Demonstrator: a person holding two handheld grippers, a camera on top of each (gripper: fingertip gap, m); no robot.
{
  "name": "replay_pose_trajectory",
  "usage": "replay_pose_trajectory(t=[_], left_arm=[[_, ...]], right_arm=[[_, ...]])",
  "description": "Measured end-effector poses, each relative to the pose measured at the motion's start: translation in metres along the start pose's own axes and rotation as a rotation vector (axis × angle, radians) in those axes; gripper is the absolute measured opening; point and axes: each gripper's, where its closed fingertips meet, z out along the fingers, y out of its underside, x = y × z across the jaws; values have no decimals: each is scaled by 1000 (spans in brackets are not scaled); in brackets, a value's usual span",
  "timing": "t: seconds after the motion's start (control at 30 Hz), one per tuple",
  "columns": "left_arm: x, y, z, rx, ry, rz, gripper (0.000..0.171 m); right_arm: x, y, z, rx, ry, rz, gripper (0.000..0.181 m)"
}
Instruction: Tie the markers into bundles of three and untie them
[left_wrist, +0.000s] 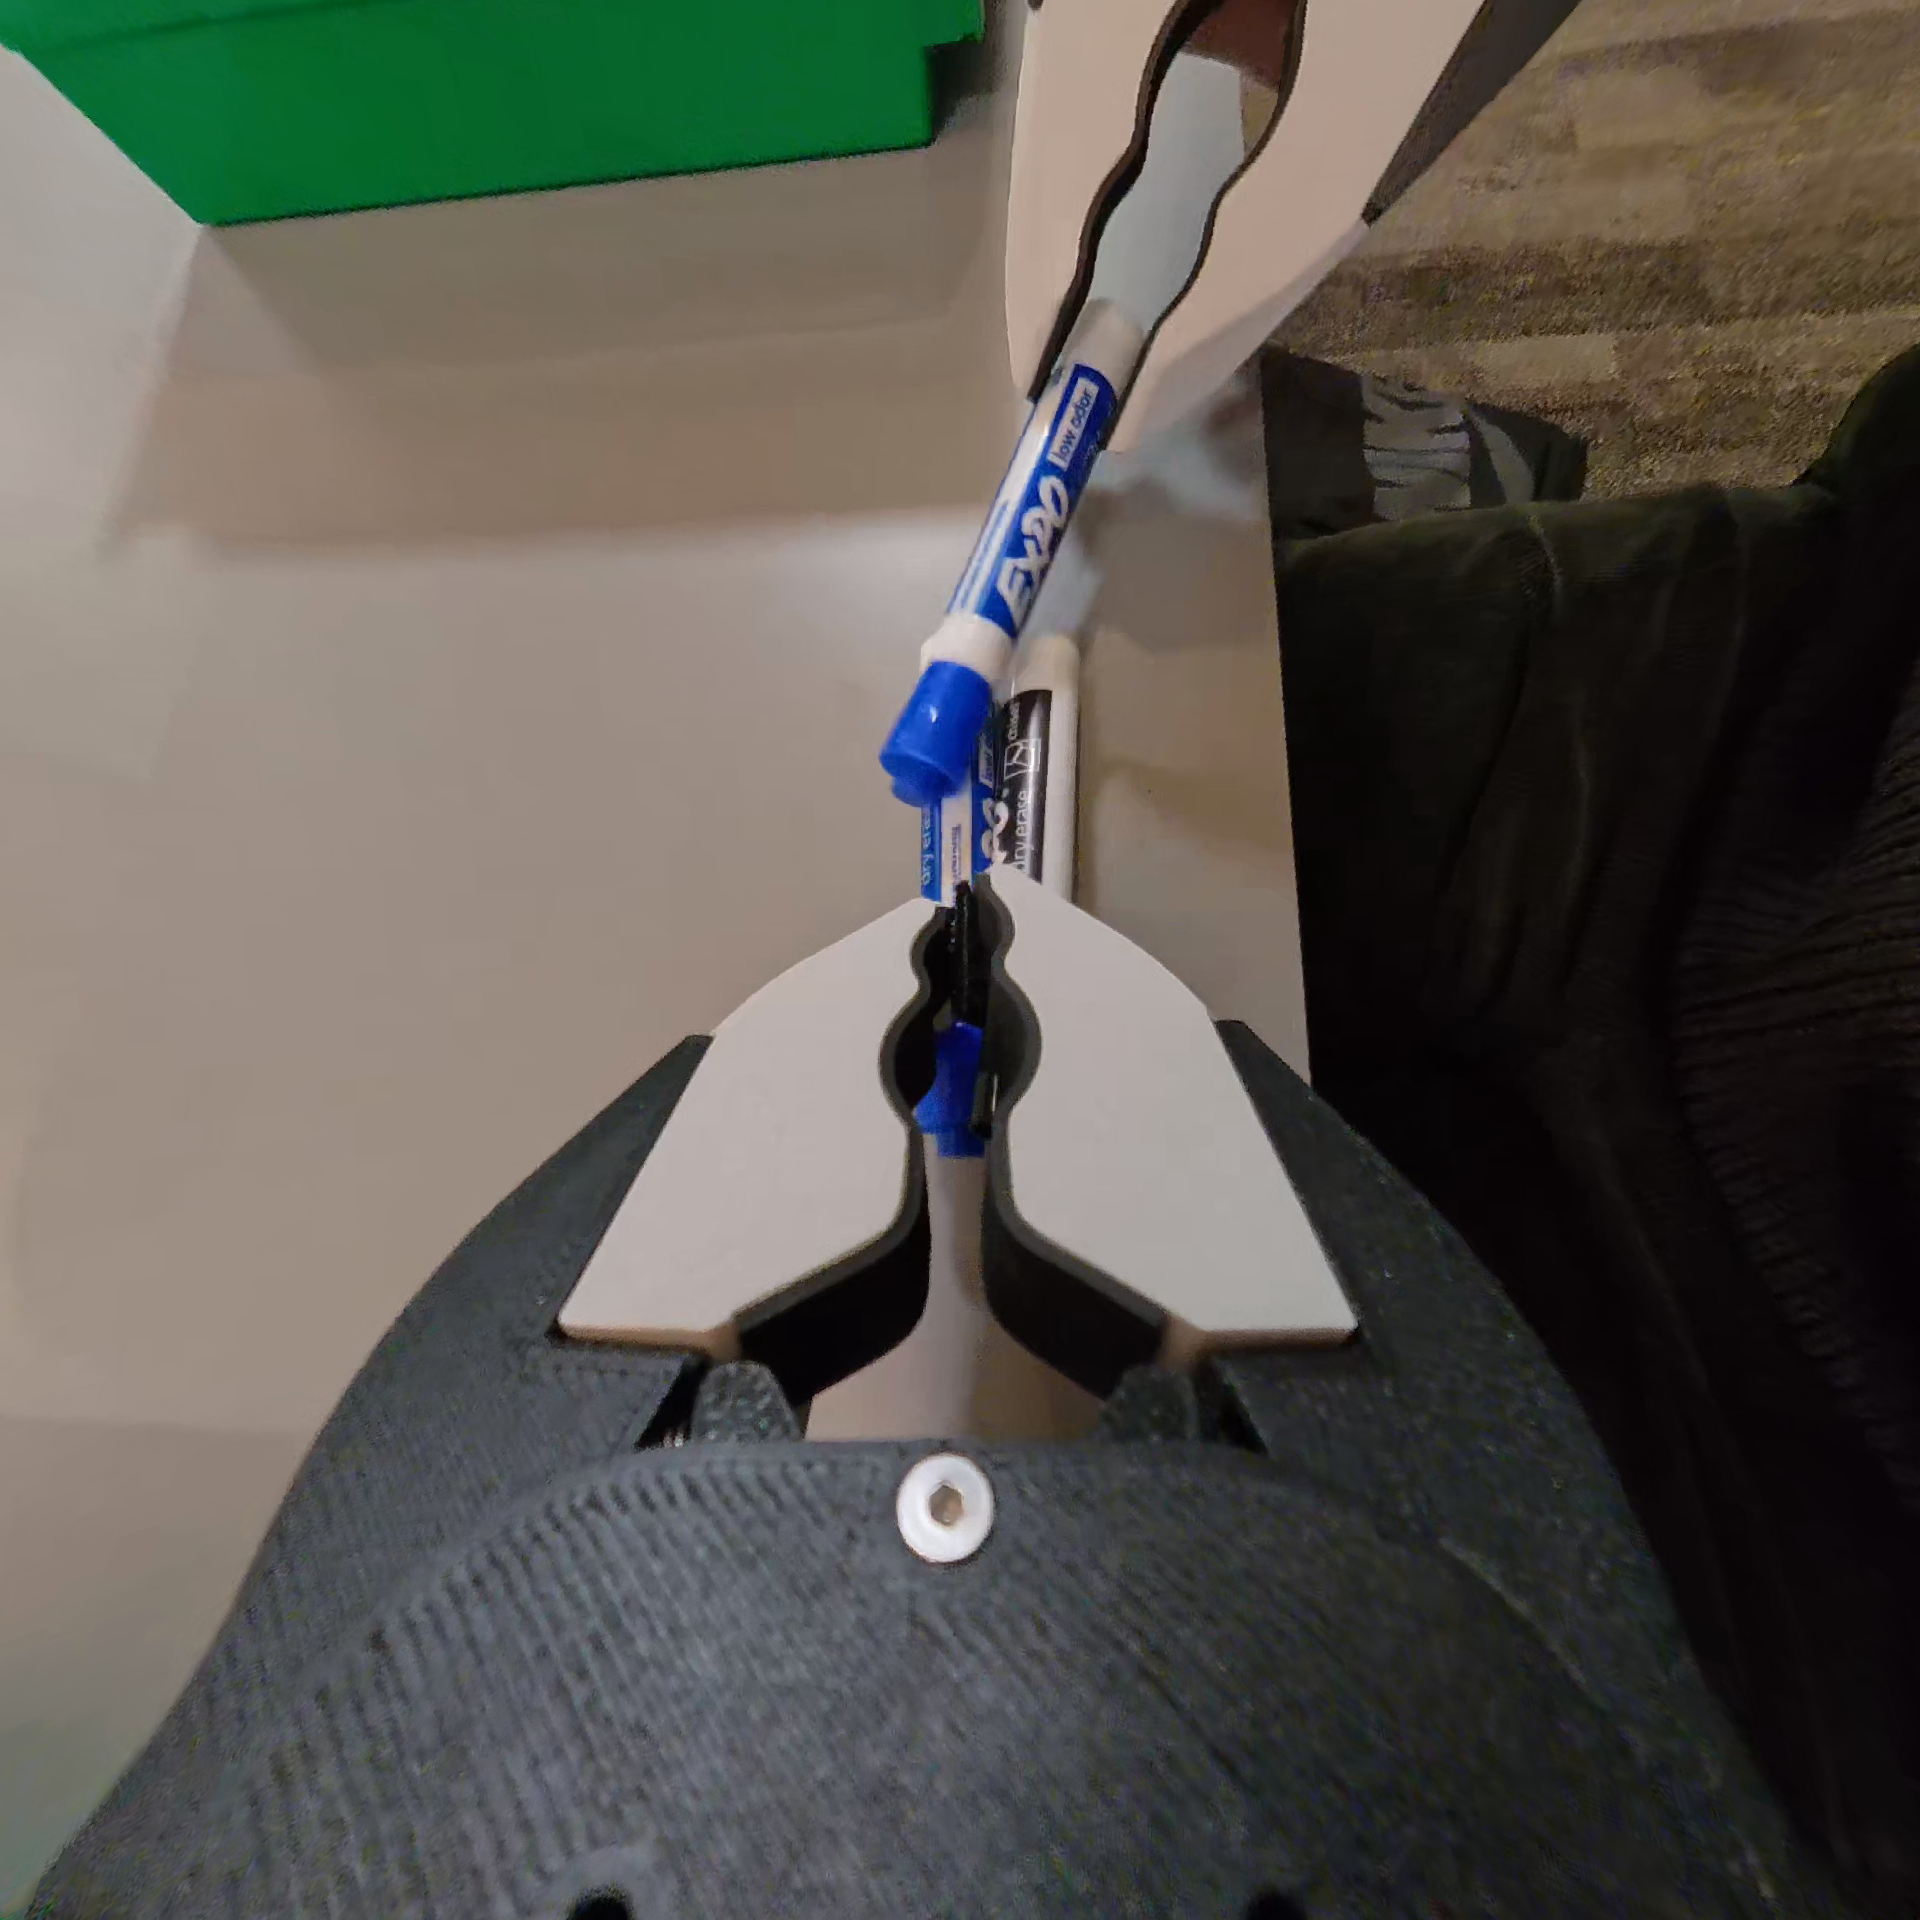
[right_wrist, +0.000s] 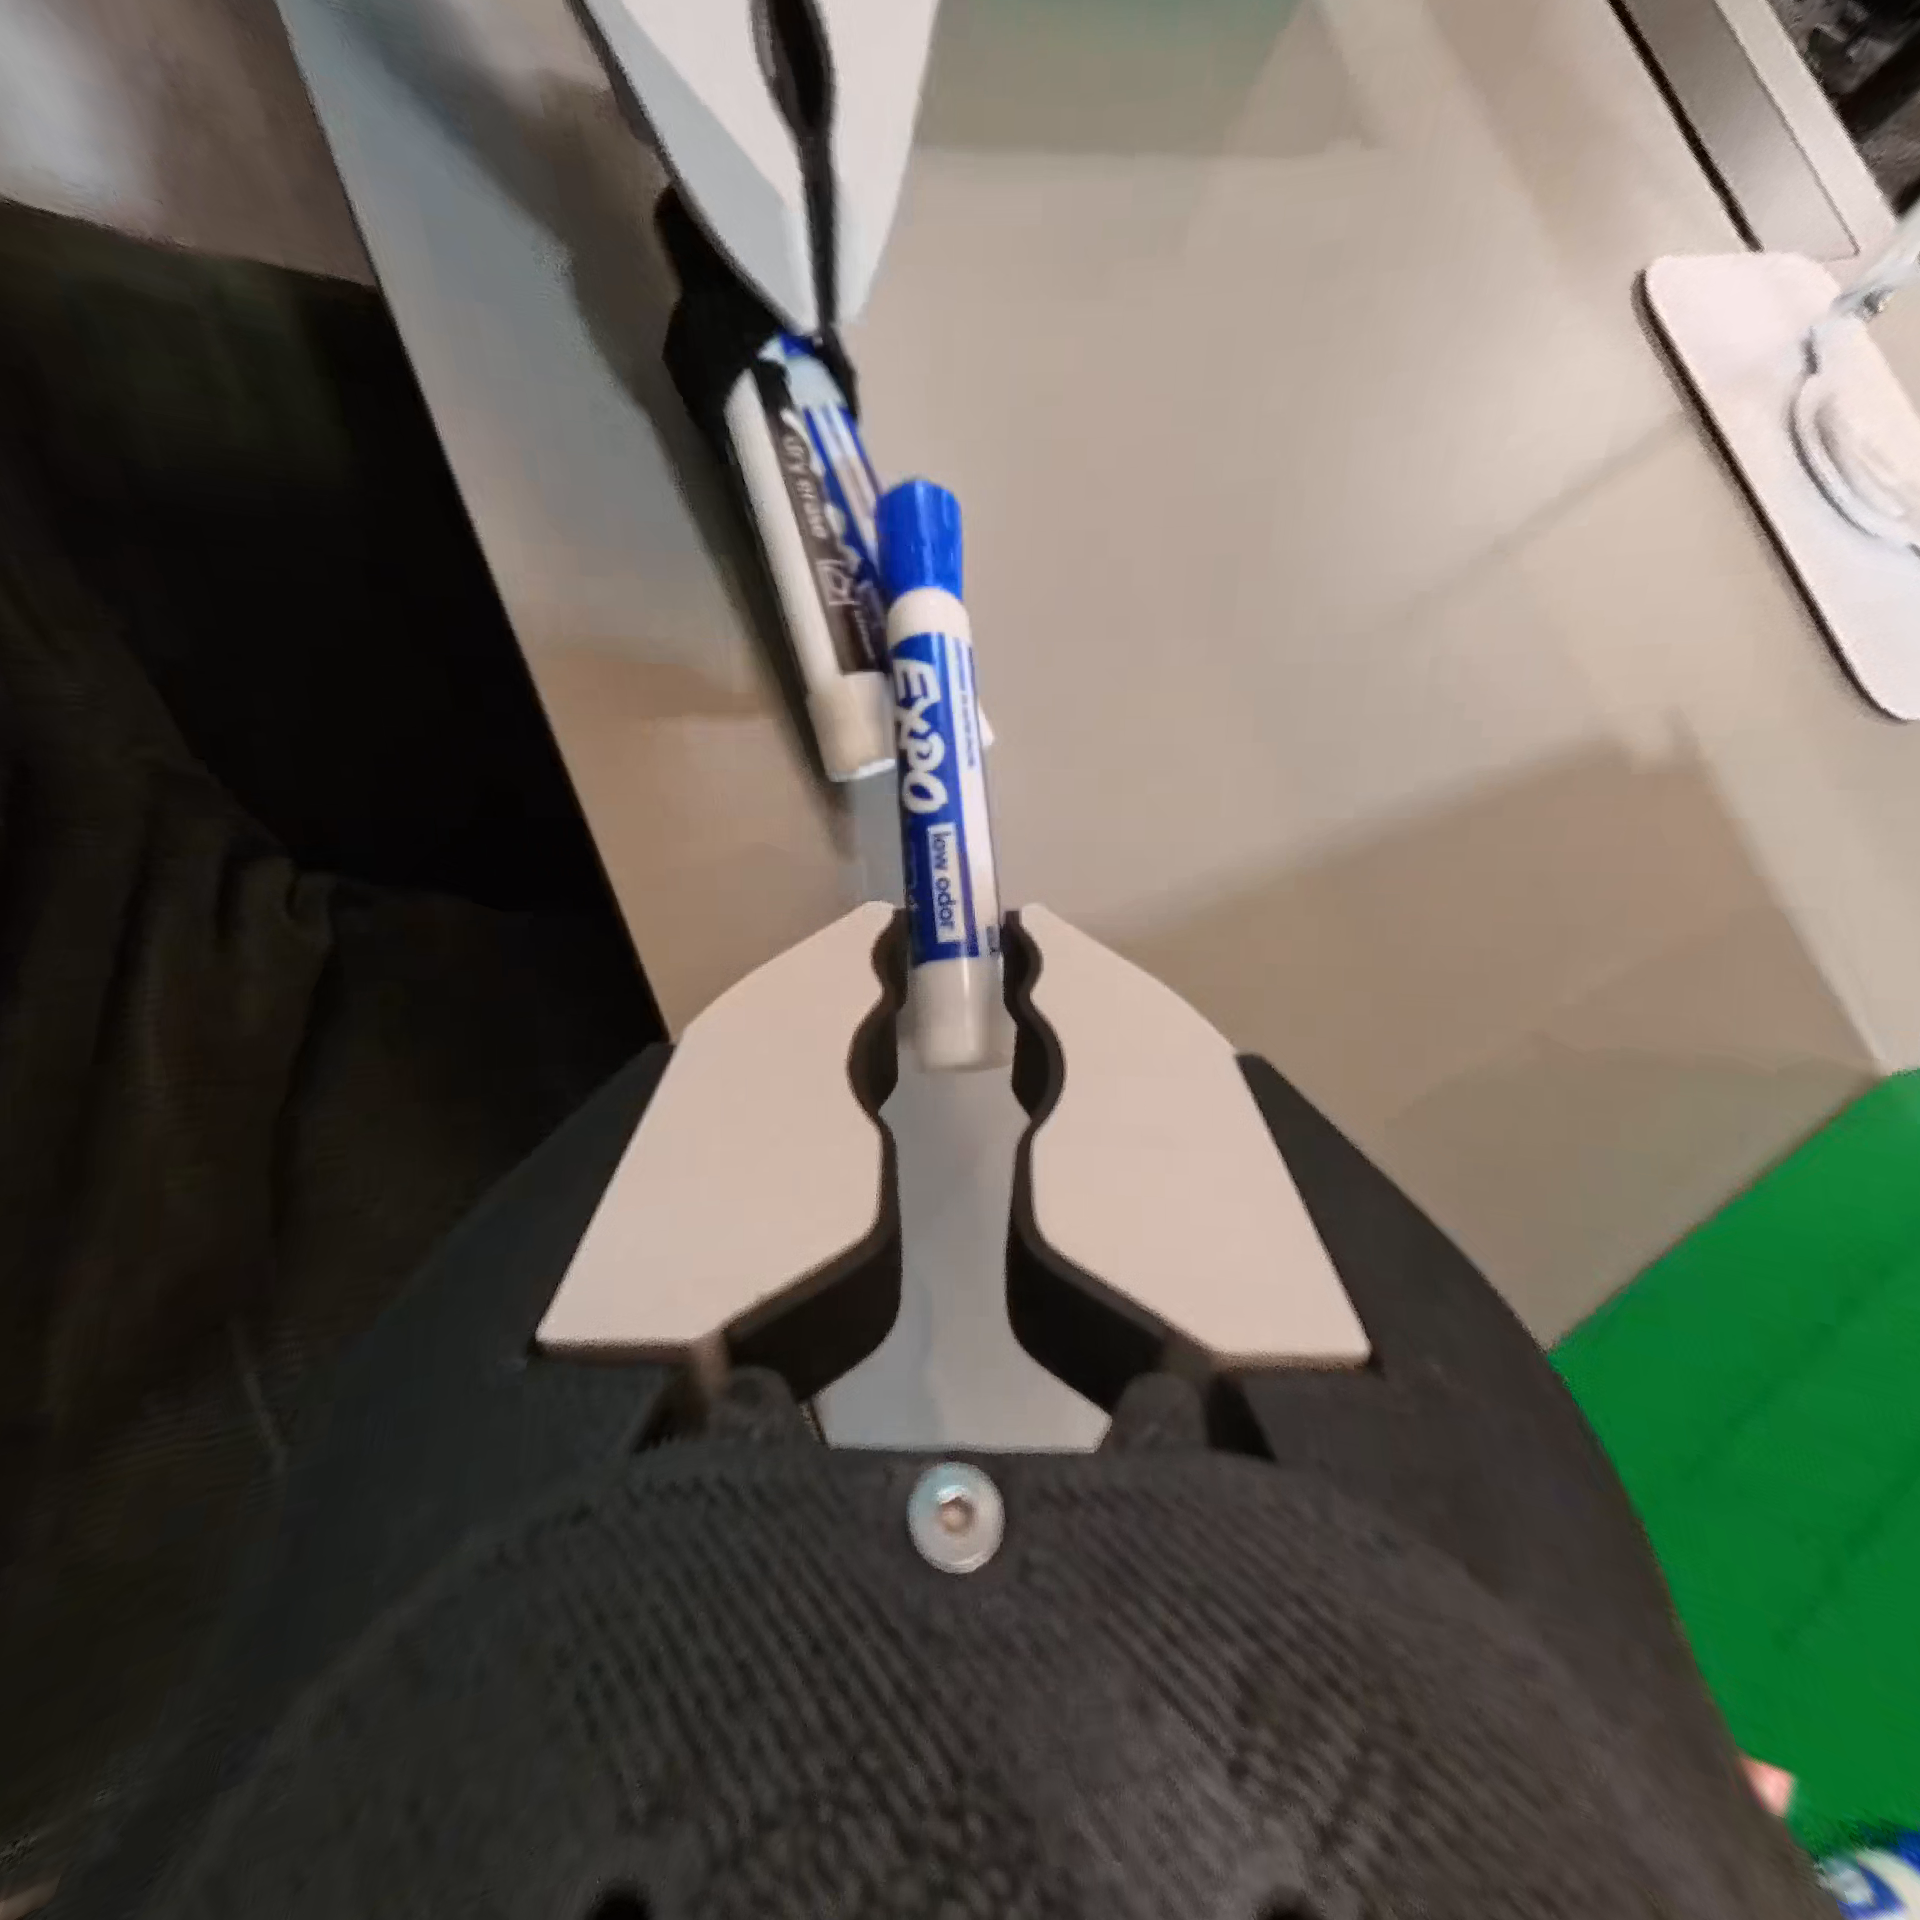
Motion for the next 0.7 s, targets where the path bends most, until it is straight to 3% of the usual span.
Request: replay_pose_trajectory(t=[0.27, 0.3, 0.4, 0.47, 0.57, 0.63, 0.7], left_arm=[[-4, 0, -1, 15, -7, -26, 6], [-5, 0, -1, 17, -6, -30, 6], [-5, 3, 0, 8, 5, -44, 6], [-5, 5, 1, 0, 6, -43, 7], [-4, 6, 3, -7, 9, -48, 6], [-4, 7, 2, -11, 11, -53, 7], [-5, 7, 2, -10, 10, -54, 6]], right_arm=[[25, -15, -15, 132, 41, 188, 14], [29, -16, -17, 144, 59, 201, 0], [37, -22, -24, 199, 68, 265, 0], [39, -19, -24, 182, 70, 296, 0], [30, 0, -15, 42, 53, 280, 0], [15, 17, -6, -92, 13, 254, 41], [1, 32, 4, -192, -23, 239, 45]])
